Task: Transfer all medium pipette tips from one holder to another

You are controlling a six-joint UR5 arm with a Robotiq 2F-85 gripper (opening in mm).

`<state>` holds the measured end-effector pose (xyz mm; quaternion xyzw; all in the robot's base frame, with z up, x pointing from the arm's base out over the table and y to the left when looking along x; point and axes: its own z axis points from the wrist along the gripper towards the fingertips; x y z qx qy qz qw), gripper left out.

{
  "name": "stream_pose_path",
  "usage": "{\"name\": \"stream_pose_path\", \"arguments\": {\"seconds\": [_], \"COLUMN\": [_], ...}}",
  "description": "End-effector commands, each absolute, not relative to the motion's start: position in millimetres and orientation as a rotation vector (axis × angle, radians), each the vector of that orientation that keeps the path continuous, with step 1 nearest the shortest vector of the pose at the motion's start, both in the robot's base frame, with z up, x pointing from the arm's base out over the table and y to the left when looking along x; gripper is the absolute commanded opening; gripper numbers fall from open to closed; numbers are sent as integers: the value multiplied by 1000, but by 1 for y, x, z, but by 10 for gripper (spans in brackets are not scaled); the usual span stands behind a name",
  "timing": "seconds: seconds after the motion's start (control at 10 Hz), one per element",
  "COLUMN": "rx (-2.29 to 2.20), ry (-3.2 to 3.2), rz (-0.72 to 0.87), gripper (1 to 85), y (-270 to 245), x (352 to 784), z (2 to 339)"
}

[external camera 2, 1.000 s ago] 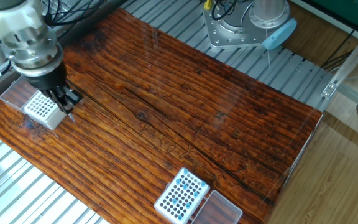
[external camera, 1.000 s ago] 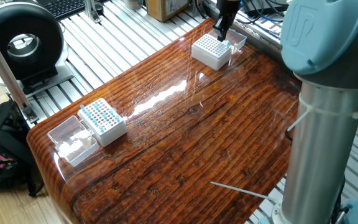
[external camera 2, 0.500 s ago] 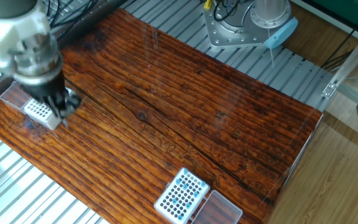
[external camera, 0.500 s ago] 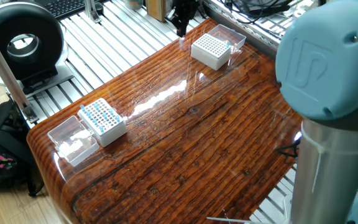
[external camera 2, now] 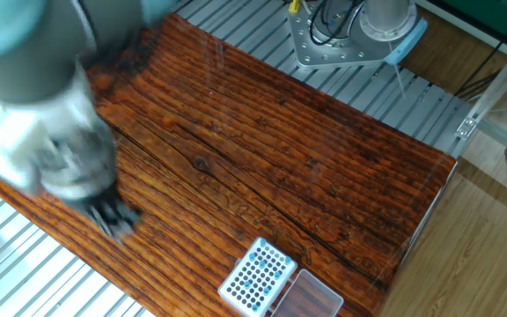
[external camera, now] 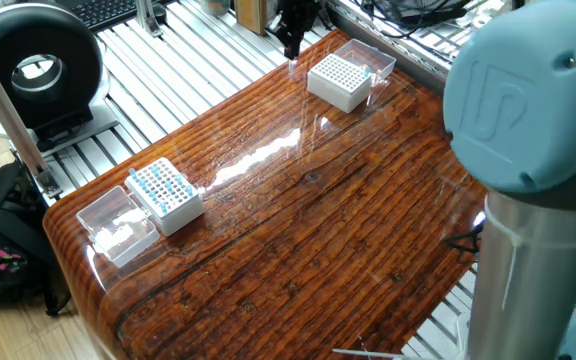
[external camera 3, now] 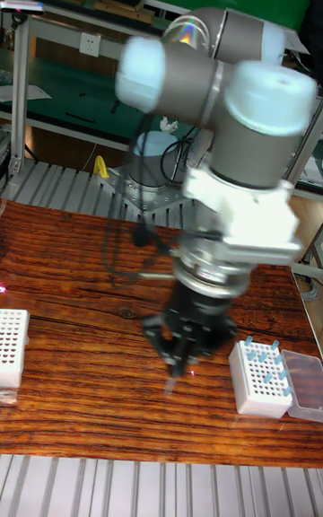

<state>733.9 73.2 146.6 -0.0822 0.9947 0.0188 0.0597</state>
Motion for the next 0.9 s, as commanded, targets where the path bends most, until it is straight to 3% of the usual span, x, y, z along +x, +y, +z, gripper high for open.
{"name": "stream_pose_path", "arguments": {"seconds": [0.0, 0.5, 0.8], "rx": [-101, 47, 33], "ry": [3016, 3041, 3072], "rz": [90, 211, 76], "gripper": [13, 13, 13], "y": [144, 189, 167], "x": [717, 662, 651], "z": [138, 134, 129]}}
